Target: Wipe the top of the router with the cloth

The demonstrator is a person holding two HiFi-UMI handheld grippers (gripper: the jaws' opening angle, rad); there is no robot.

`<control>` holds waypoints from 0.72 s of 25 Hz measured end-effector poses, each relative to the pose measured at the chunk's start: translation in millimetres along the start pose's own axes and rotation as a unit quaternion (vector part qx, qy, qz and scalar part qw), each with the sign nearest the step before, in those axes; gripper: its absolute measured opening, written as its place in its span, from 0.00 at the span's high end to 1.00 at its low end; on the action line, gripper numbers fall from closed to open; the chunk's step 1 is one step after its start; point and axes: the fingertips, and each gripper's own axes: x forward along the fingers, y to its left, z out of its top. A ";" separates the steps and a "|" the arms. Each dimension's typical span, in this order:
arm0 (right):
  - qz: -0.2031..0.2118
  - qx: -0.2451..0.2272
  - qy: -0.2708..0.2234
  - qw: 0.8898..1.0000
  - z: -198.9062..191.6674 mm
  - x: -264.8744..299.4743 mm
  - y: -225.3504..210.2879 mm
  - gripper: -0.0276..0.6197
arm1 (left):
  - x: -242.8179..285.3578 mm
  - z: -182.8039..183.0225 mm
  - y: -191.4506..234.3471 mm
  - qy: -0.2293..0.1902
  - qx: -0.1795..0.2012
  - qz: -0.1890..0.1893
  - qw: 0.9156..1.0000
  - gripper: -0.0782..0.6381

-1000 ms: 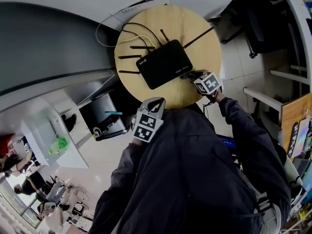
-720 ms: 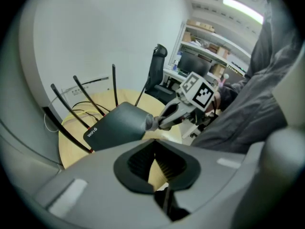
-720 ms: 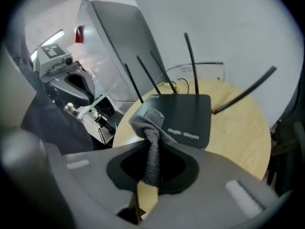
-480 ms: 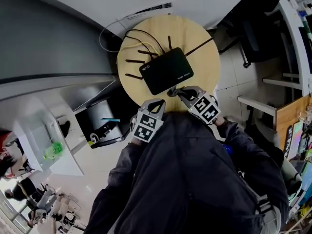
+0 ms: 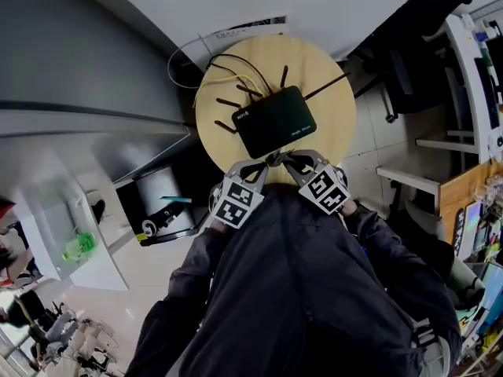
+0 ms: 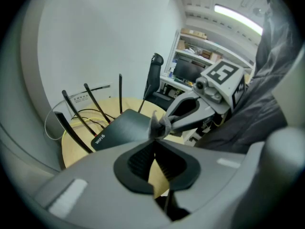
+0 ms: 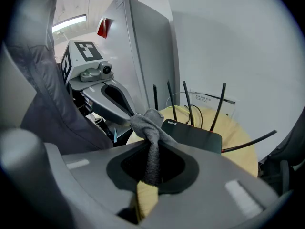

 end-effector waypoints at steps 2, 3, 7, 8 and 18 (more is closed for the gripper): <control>-0.006 -0.004 0.004 1.000 1.2 0.0 0.0 0.90 | -1.8 -0.2 2.0 -0.002 0.002 -0.003 1.000 0.89; -0.009 -0.007 0.006 1.000 2.2 0.2 0.4 0.90 | -2.7 -0.5 2.9 -0.003 0.002 -0.004 1.000 0.89; -0.010 -0.012 0.005 1.000 7.1 4.6 3.9 0.91 | -4.9 -1.4 7.5 -0.004 0.002 -0.008 1.000 0.89; -0.011 -0.015 0.009 1.000 7.7 4.9 3.8 0.91 | -5.0 -1.4 8.5 -0.004 0.001 -0.009 1.000 0.89; -0.021 -0.010 0.020 1.000 6.1 5.5 -1.7 0.91 | -1.3 1.7 11.6 -0.007 0.008 -0.021 1.000 0.89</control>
